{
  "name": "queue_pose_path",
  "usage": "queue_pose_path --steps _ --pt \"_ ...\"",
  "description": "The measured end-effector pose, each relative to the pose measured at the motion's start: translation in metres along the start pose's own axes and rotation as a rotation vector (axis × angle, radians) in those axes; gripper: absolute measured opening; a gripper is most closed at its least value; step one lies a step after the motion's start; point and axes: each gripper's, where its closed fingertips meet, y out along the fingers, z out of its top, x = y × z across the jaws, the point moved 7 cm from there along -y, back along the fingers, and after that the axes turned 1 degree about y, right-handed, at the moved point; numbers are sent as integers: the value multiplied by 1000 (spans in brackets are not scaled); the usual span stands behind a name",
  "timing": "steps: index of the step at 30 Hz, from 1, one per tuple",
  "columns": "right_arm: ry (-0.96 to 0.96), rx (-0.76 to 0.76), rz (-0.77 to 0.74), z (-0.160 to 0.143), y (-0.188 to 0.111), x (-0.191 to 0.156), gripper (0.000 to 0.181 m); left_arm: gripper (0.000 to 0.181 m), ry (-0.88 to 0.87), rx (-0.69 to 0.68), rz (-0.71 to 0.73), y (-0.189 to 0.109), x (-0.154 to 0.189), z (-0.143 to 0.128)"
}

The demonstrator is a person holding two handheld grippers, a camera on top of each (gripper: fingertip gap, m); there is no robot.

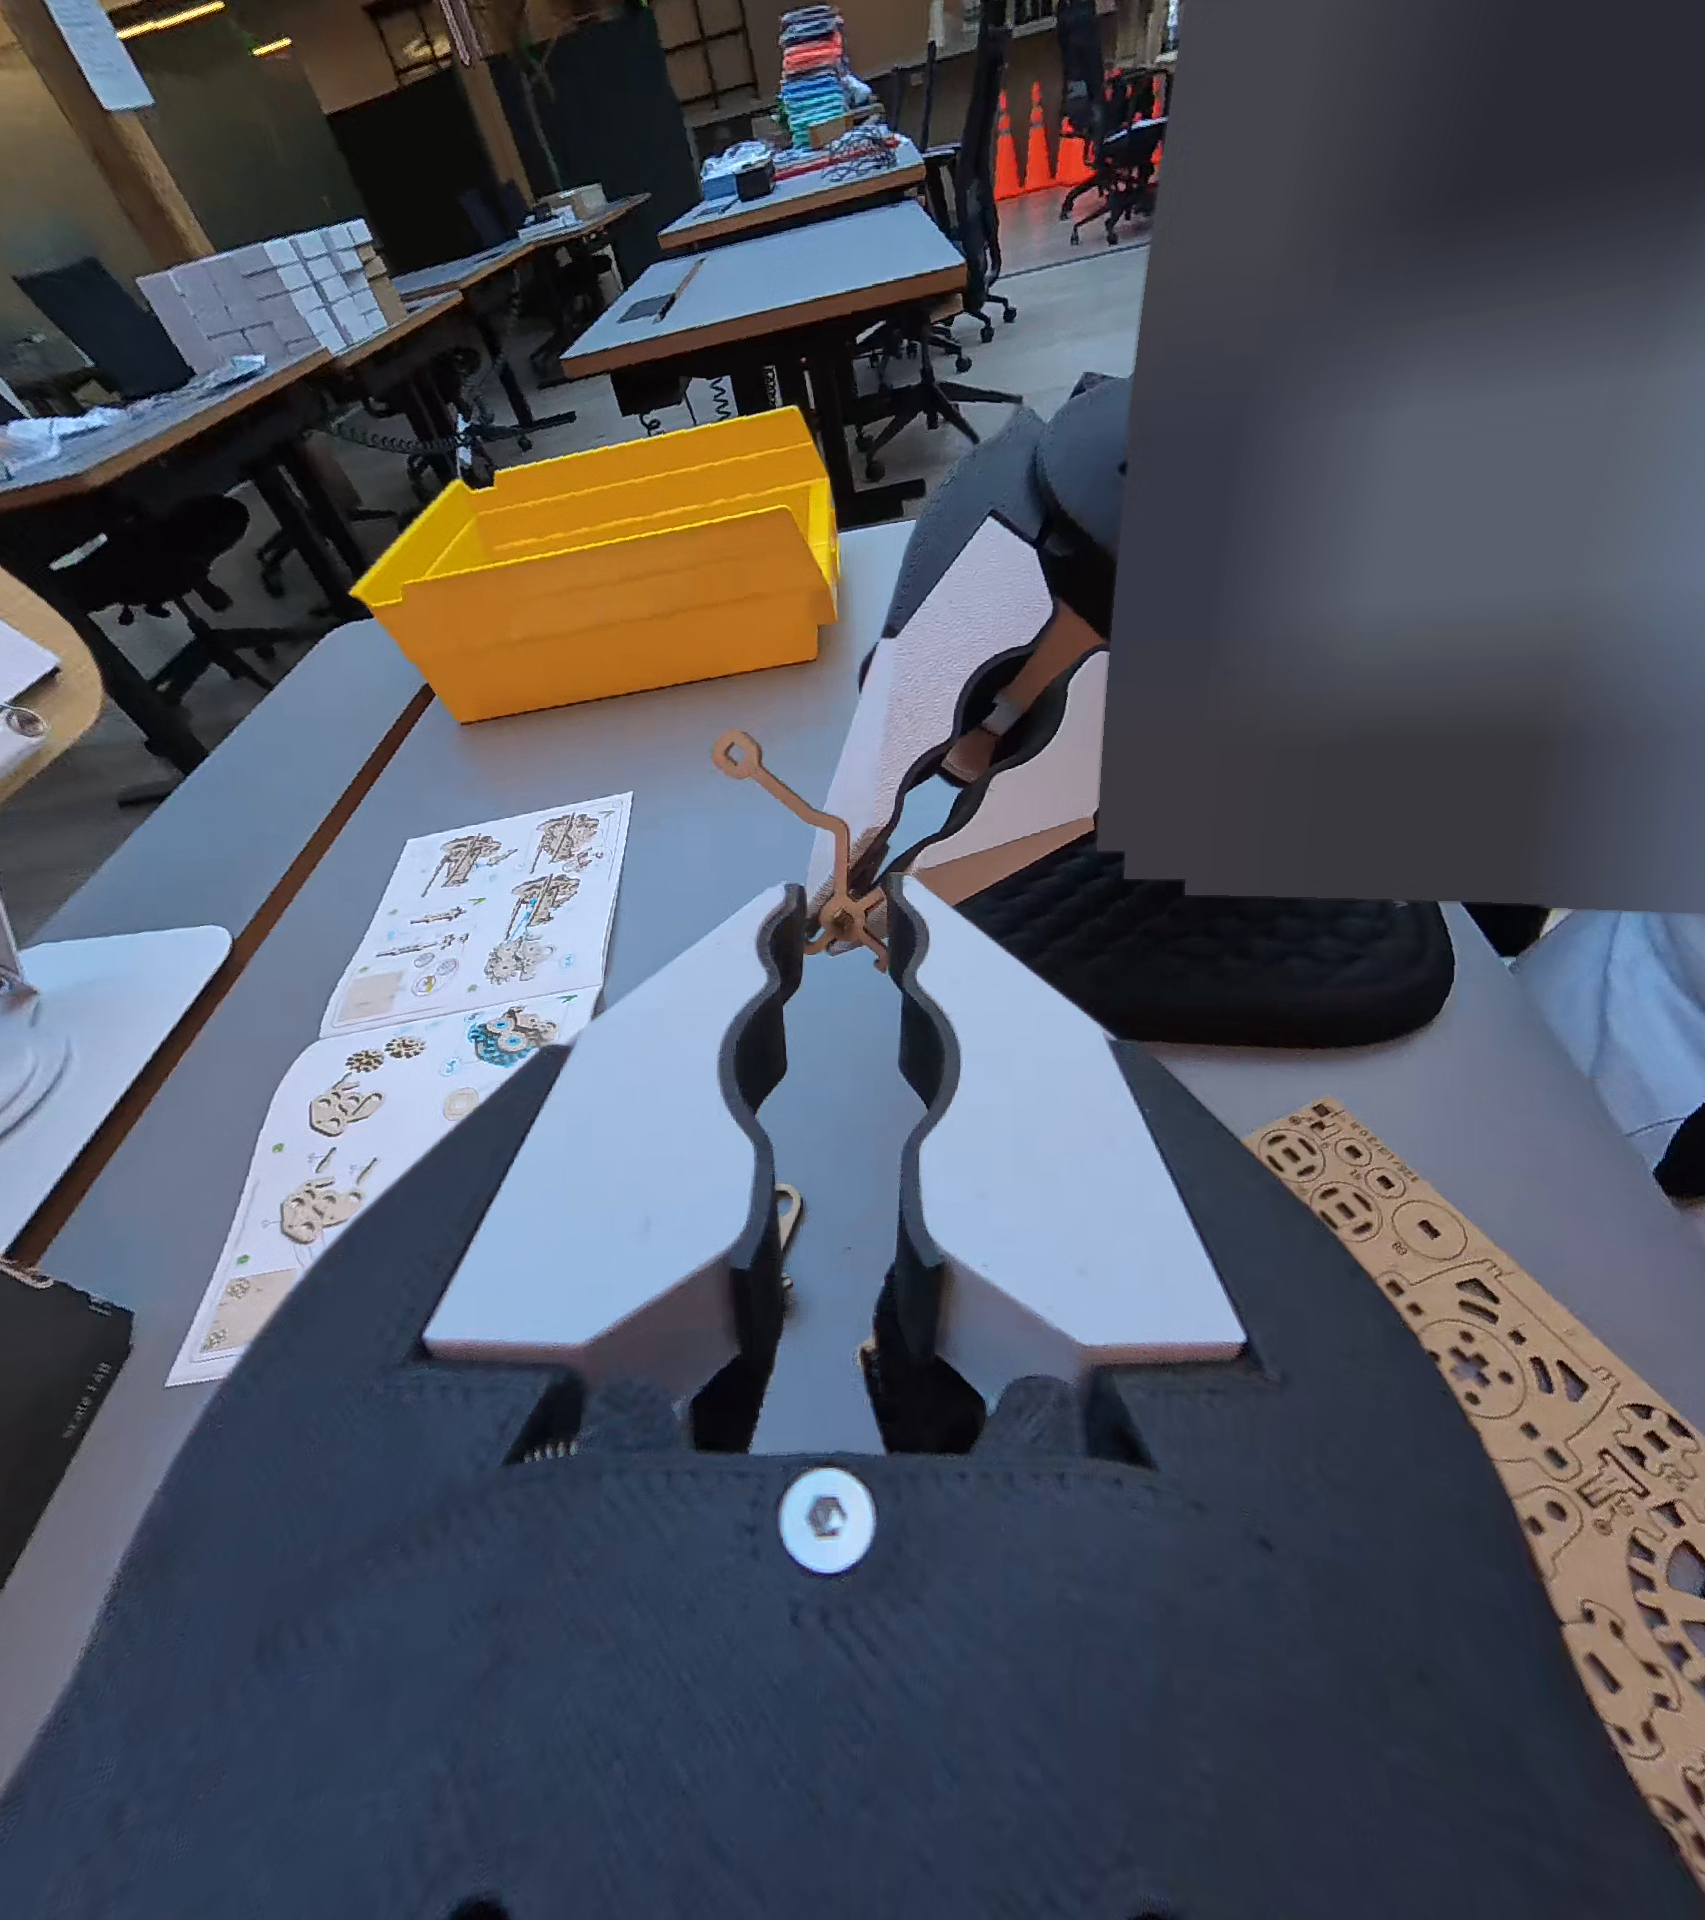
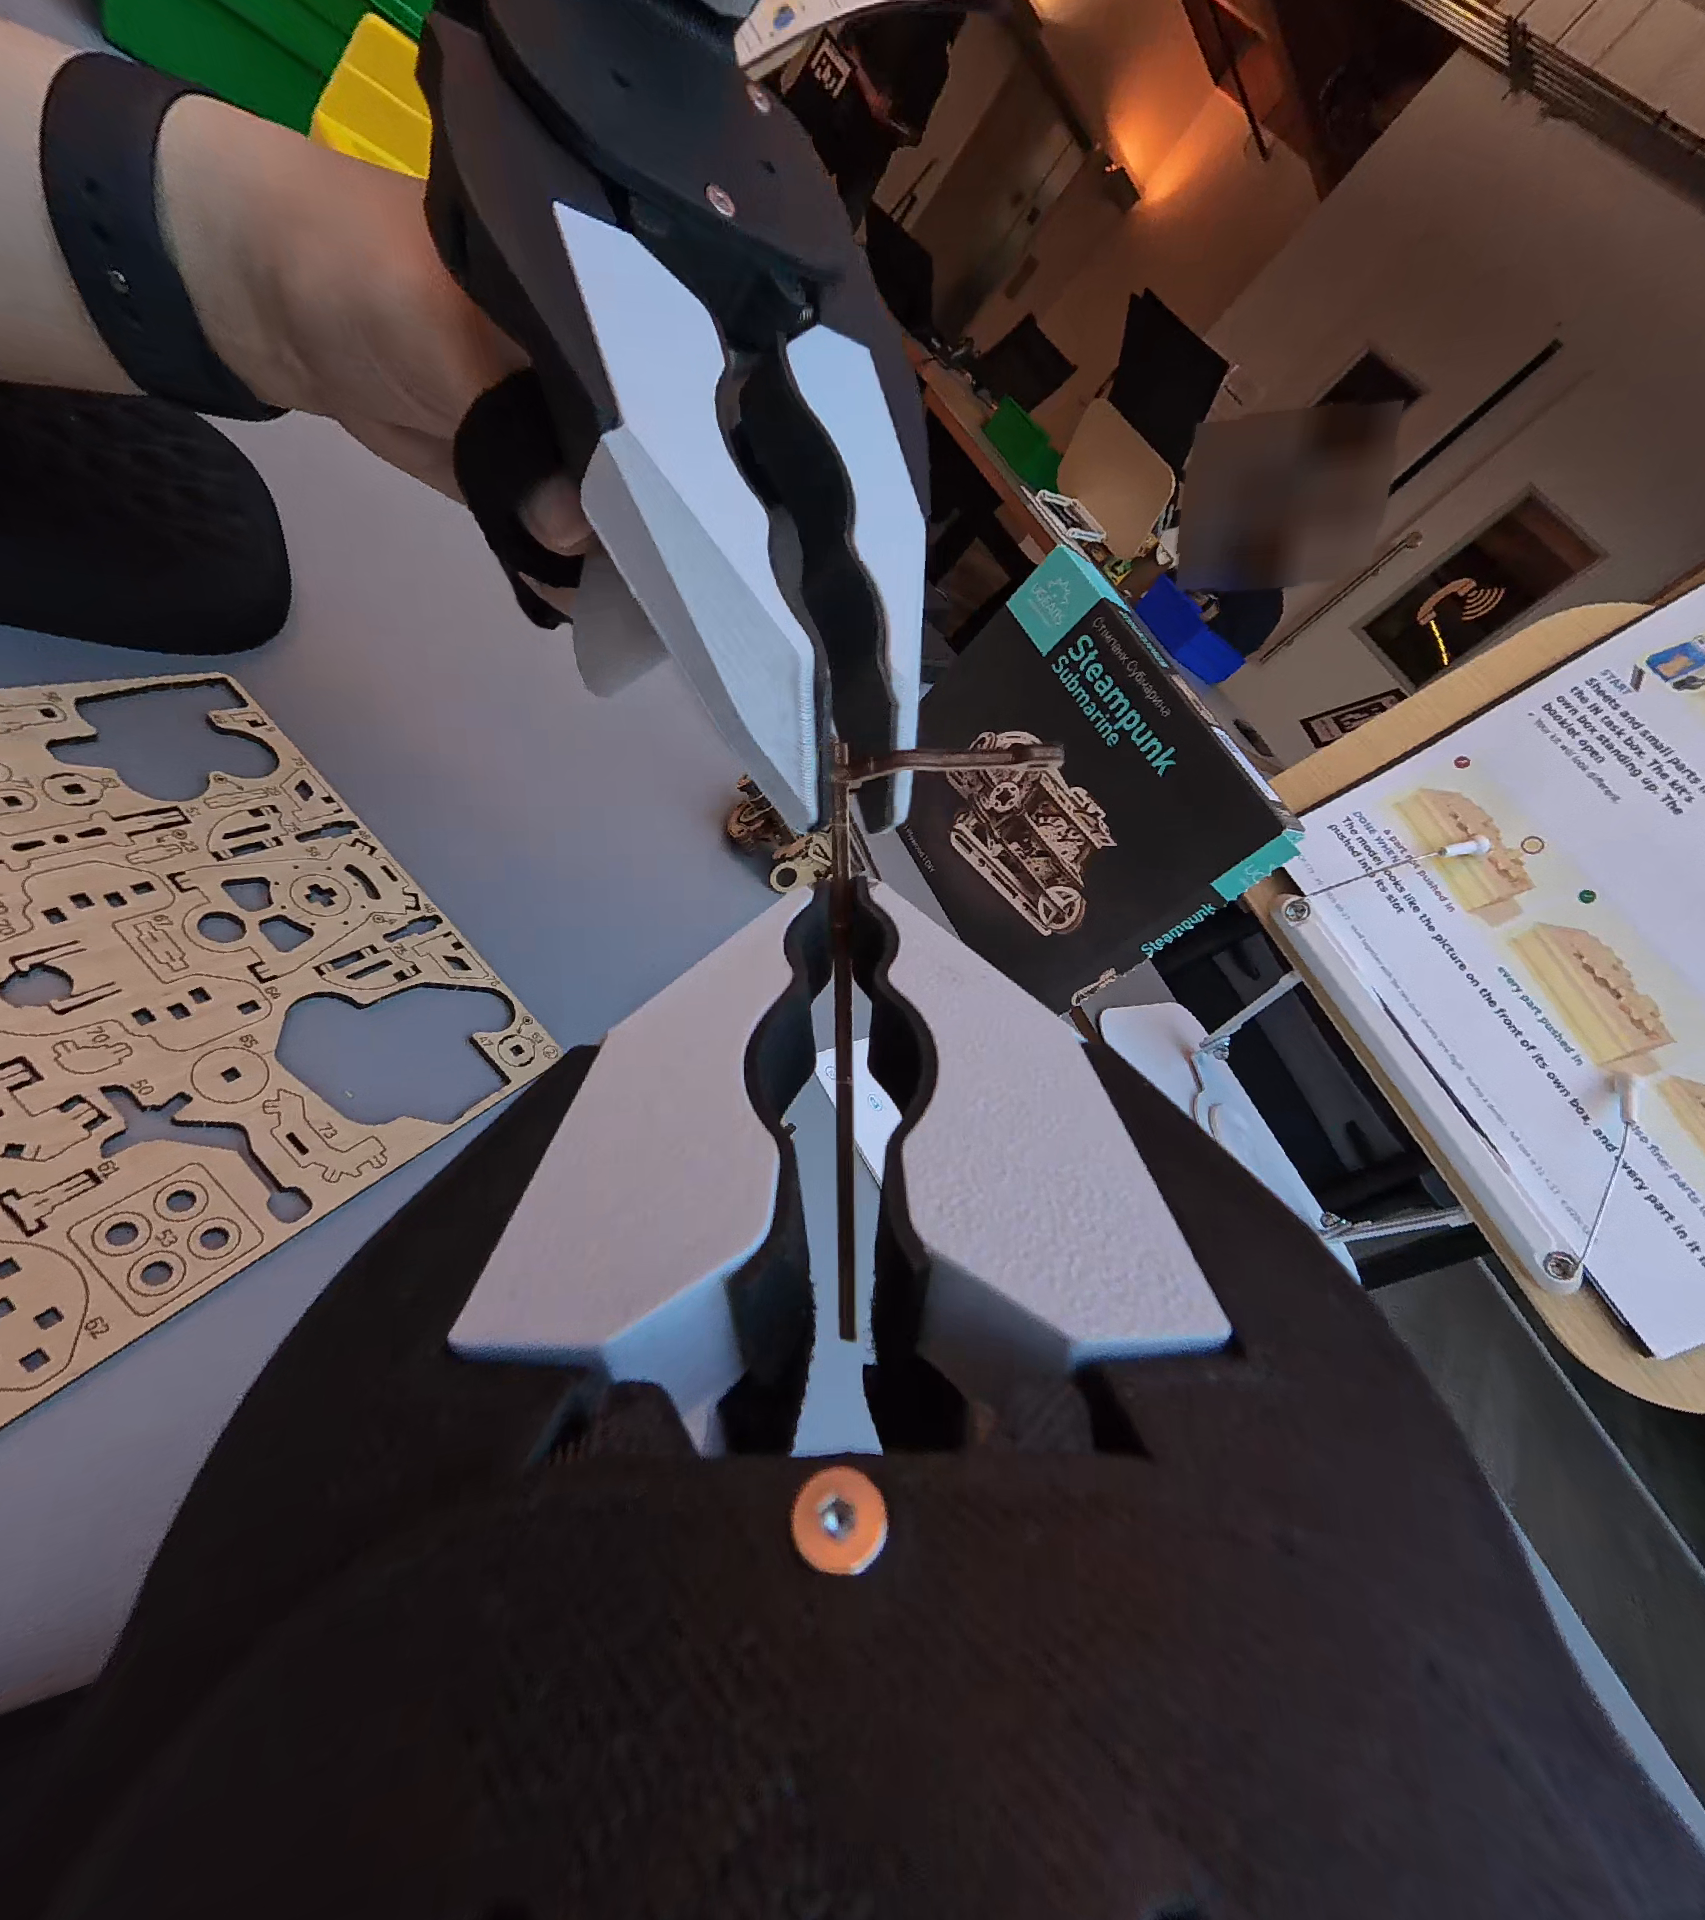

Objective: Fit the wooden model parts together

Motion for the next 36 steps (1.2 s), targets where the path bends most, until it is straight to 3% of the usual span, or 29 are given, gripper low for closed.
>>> queue_pose_path --steps 15,21,25,29,36 --pt "86 -60 29 -3 5 0 1 9 79 -39 68 1 0 -2" --pt "160 -8 37 0 3 5 2 9 30 20 36 -1 0 1" --pt "62 -64 23 -3 4 -1 0 9 37 -26 41 3 0 -5" --pt "136 12 43 2 2 3 1 9 -14 23 11 0 -1 -1" --pt "90 25 40 5 -1 1 1 9 -9 32 -3 -1 2 2"
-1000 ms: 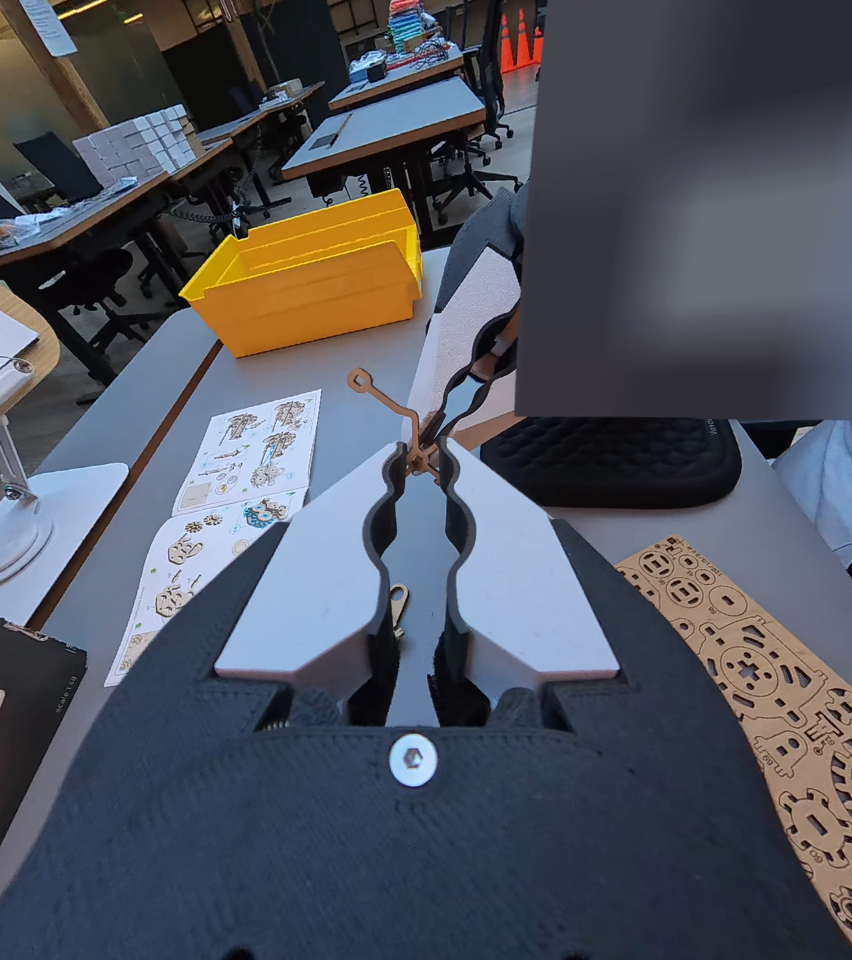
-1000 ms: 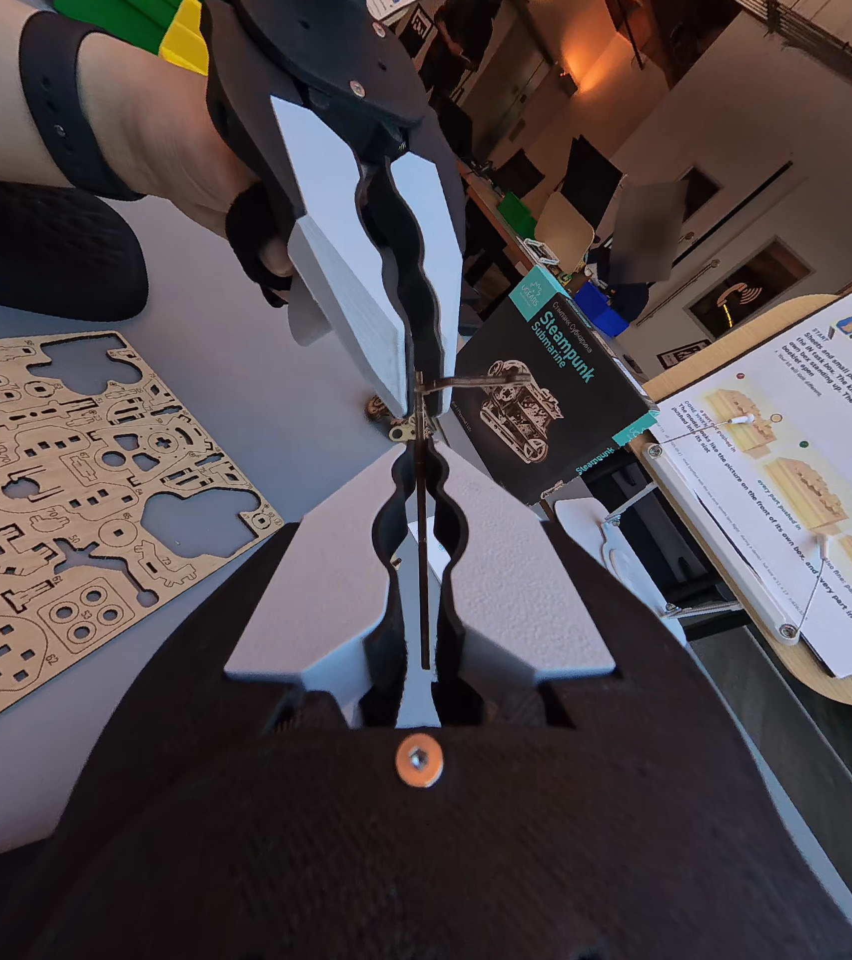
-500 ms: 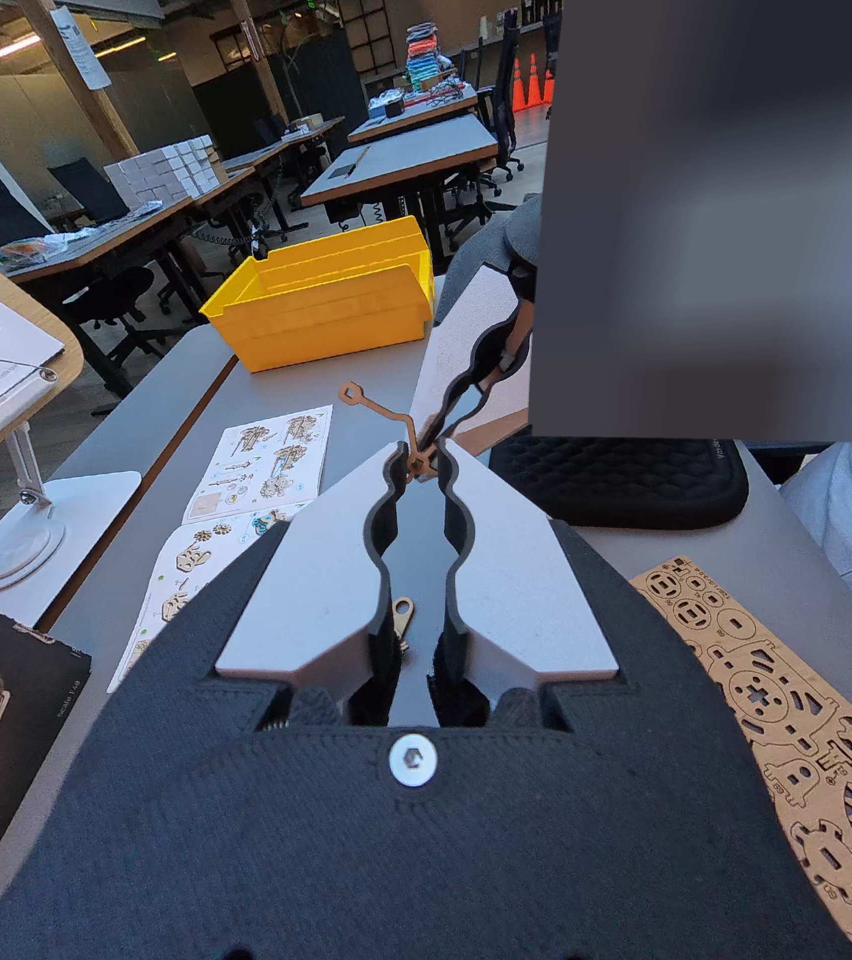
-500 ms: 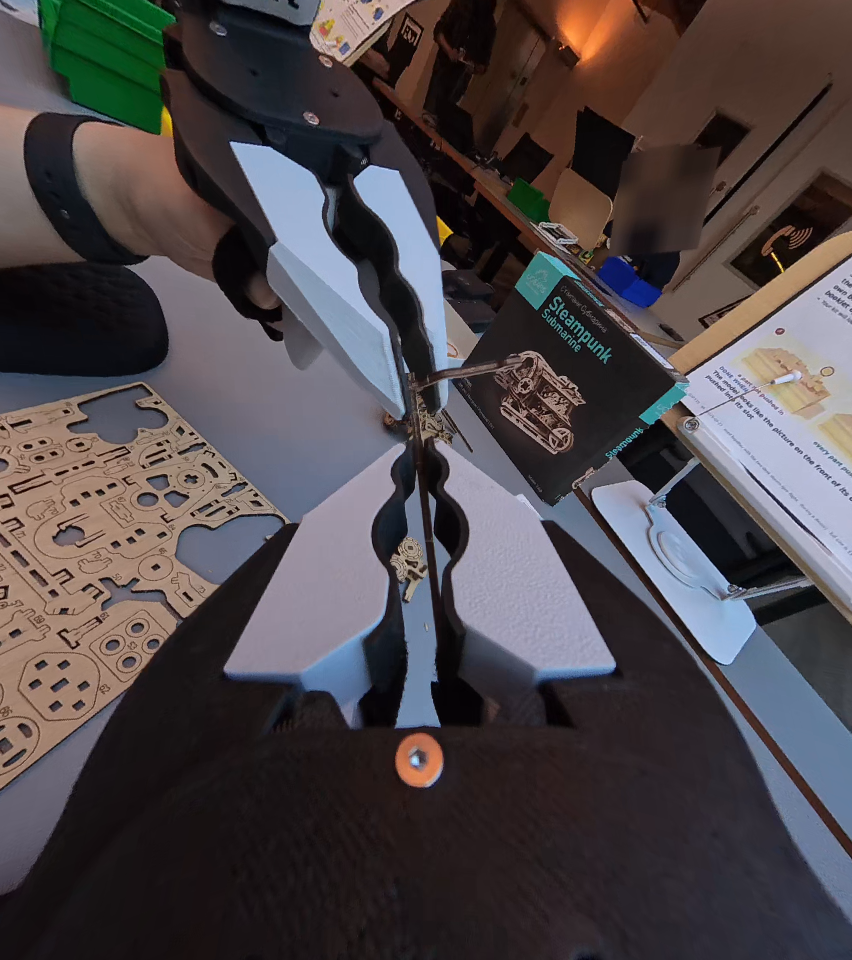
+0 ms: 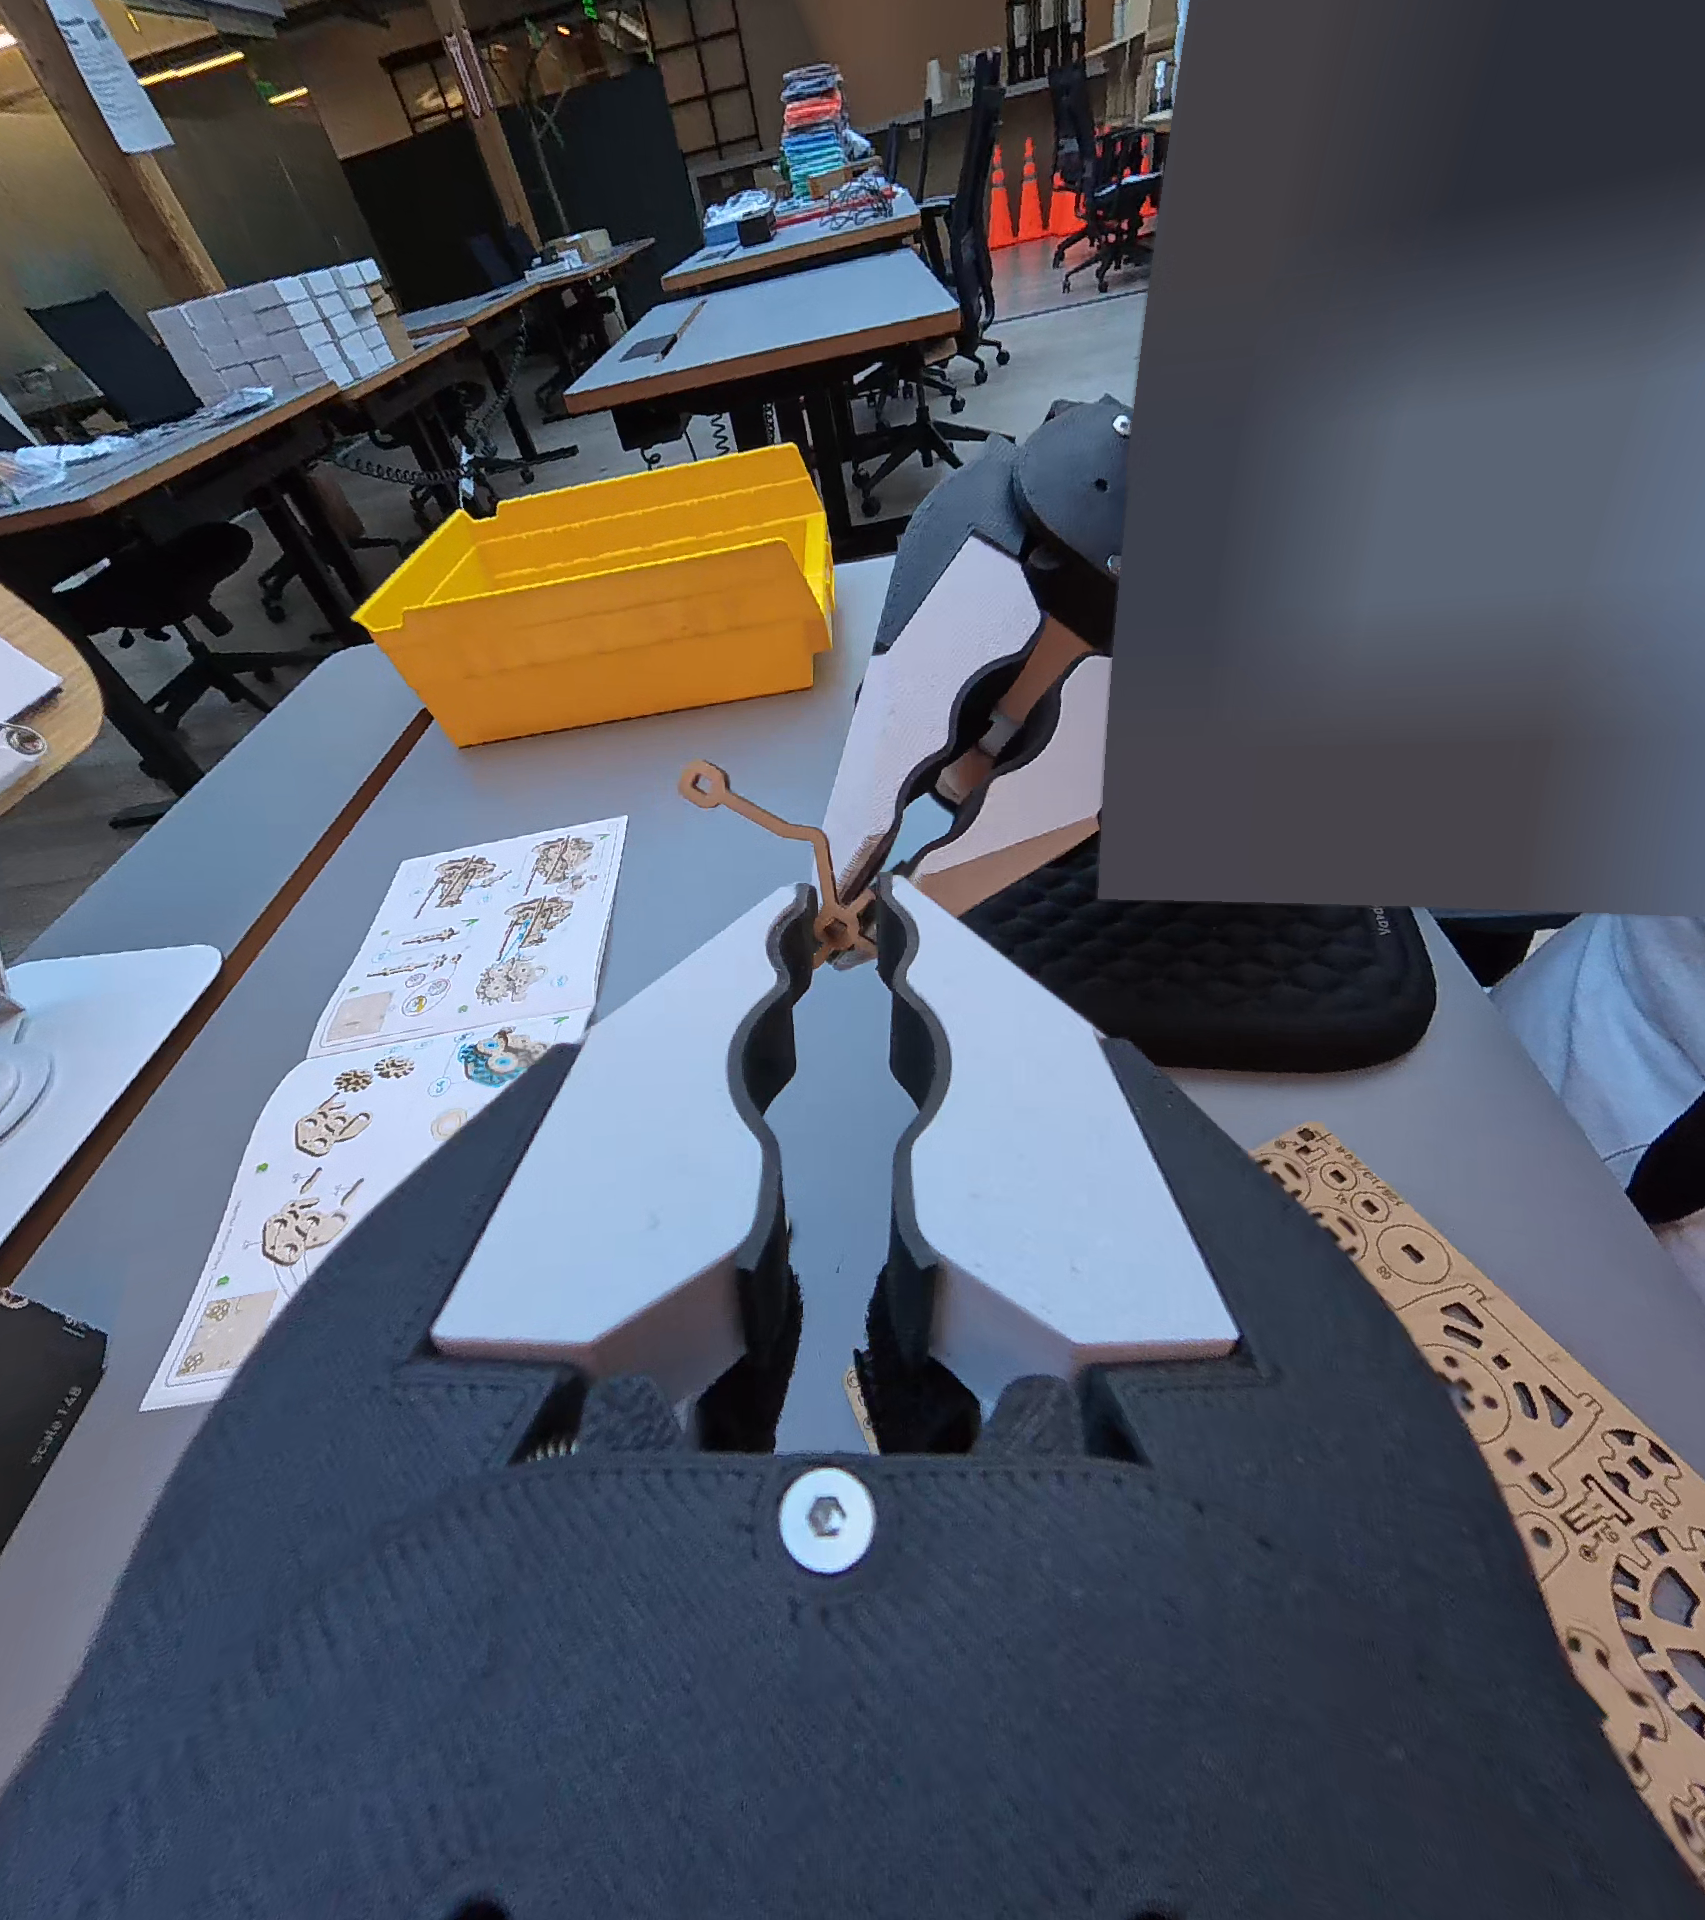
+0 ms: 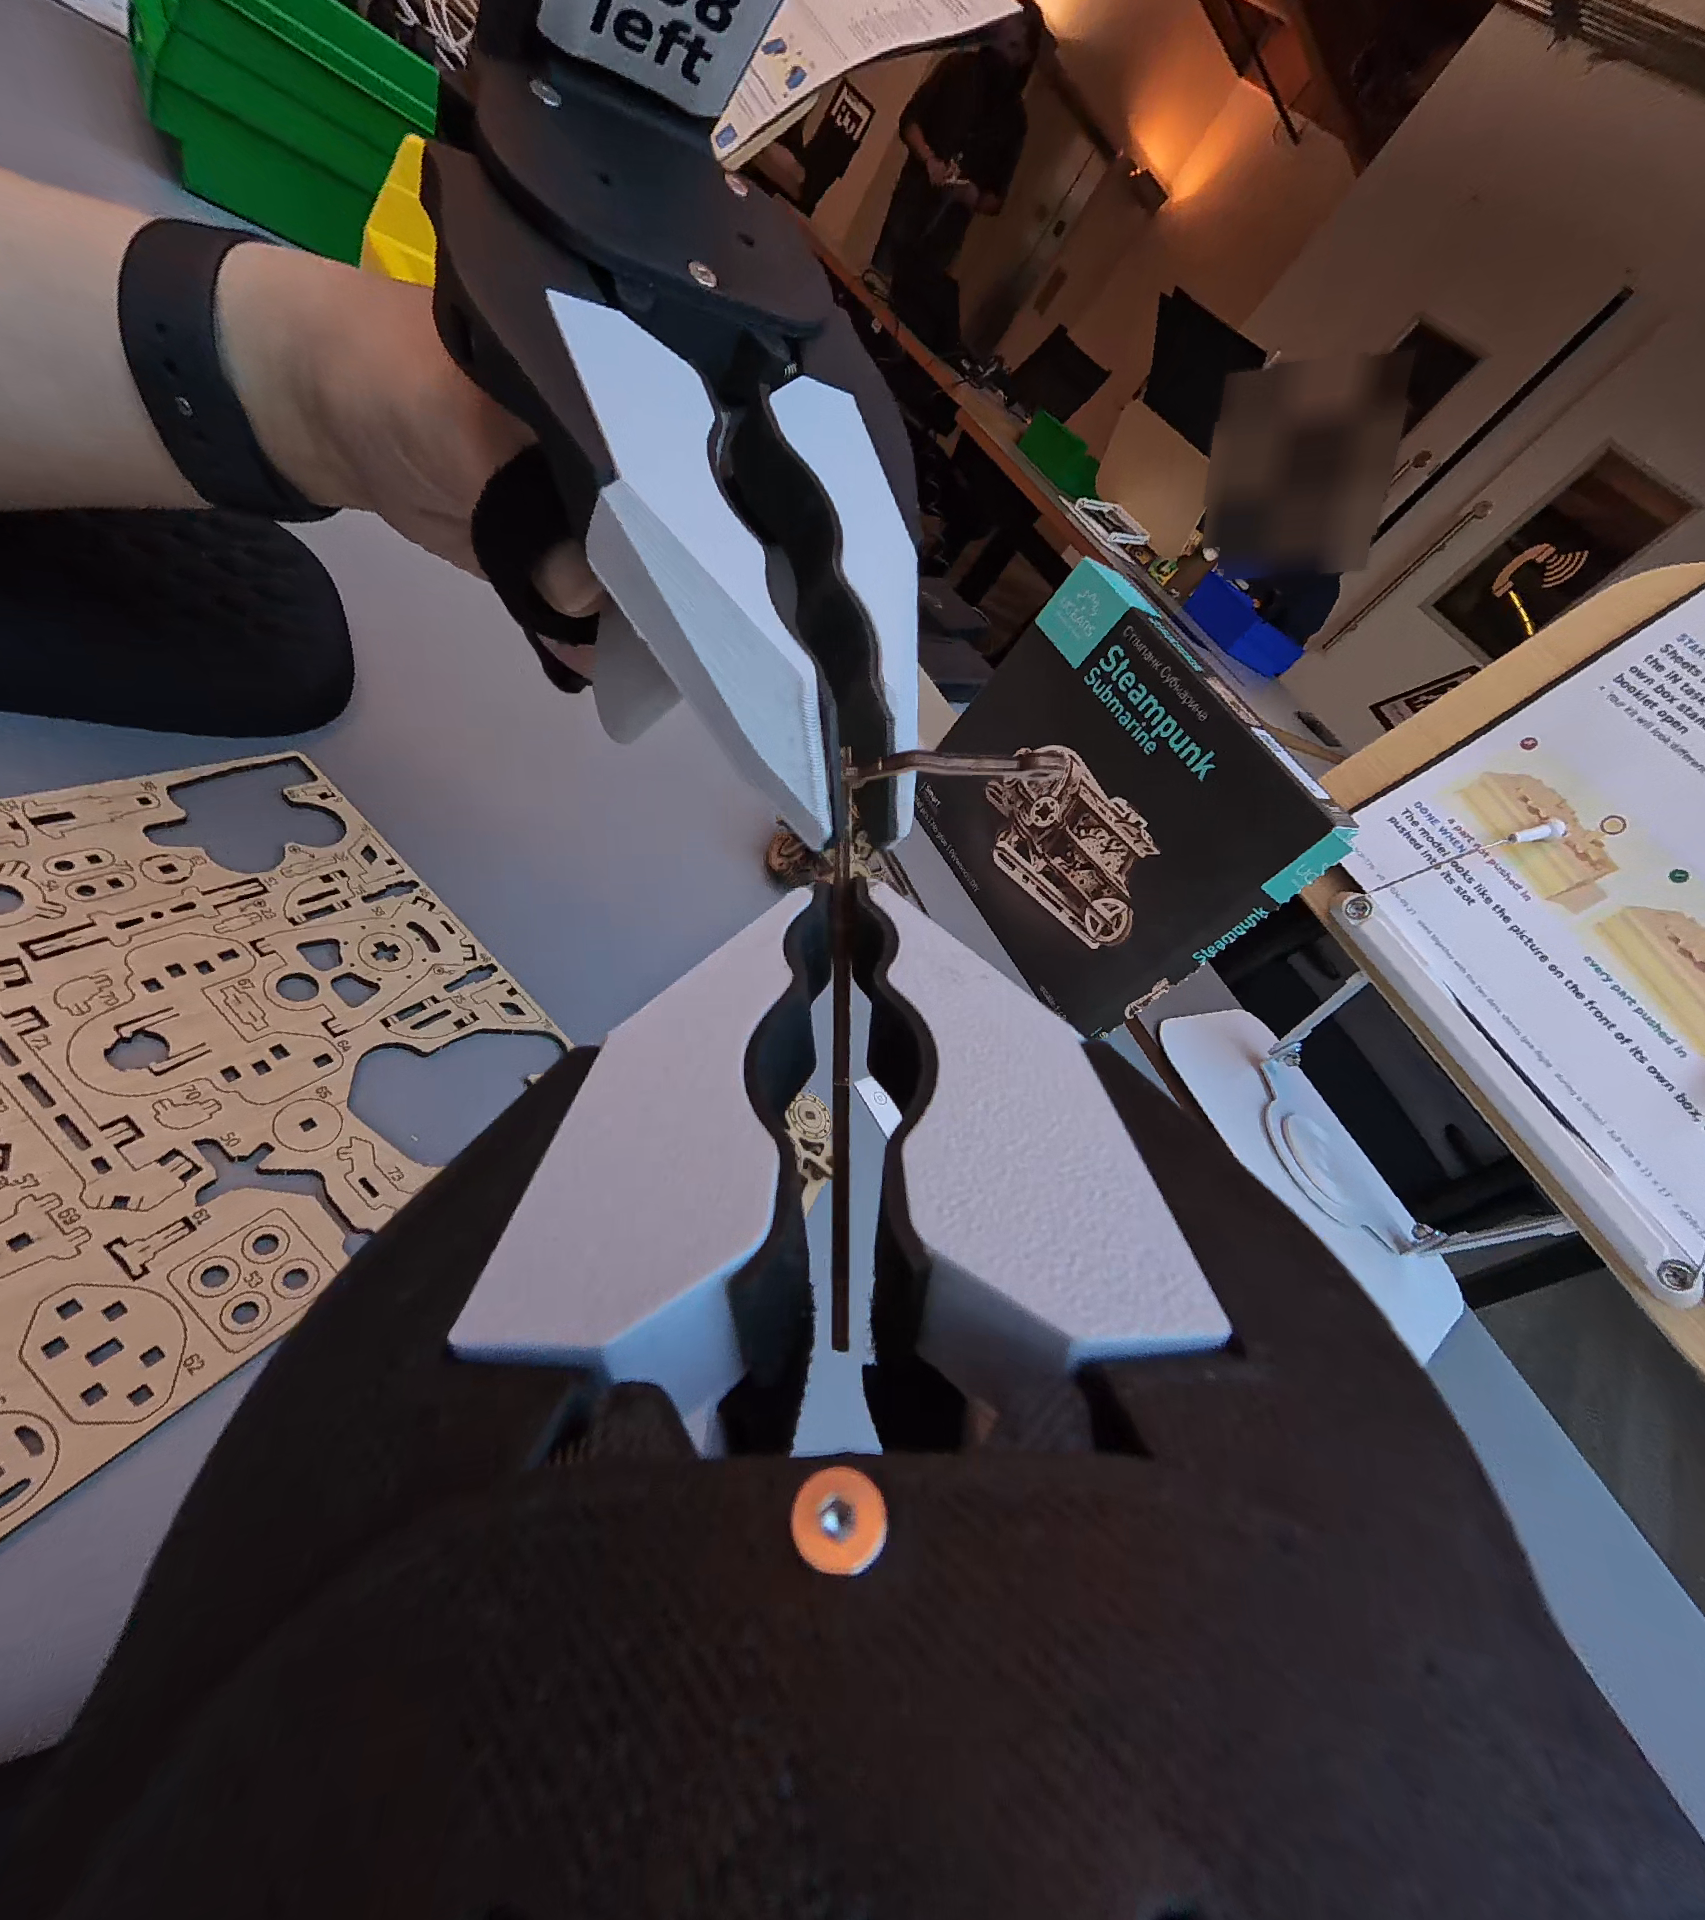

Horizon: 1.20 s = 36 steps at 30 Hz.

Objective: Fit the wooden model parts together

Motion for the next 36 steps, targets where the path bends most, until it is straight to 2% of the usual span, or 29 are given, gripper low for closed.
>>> queue_pose_path --steps 12,17,19,23,25,26,30,32,34,36 --pt "-50 18 -17 3 -5 0 1 9 5 9 -14 -1 2 3" --pt "-315 -25 -154 7 -6 -8 1 9 -75 32 -68 -1 2 4" --pt "-187 -13 -94 6 -4 -6 1 9 -80 25 -74 -1 1 2" --pt "332 104 207 4 -3 4 1 9 14 59 -59 -5 5 6" --pt "426 109 264 0 -1 6 1 9 47 25 -43 -5 7 5" --pt "382 102 235 -1 -1 6 1 9 45 12 -31 -4 6 4" --pt "-70 32 -25 3 -2 -2 1 9 -36 6 -35 0 1 0" --pt "-216 26 -98 5 -4 -6 1 10 -80 23 -65 0 0 0" --pt "-199 23 -80 5 -4 -7 2 10 -87 25 -79 0 1 0" --pt "-4 65 41 5 -5 -4 1 9 -29 21 -78 -1 4 -1"
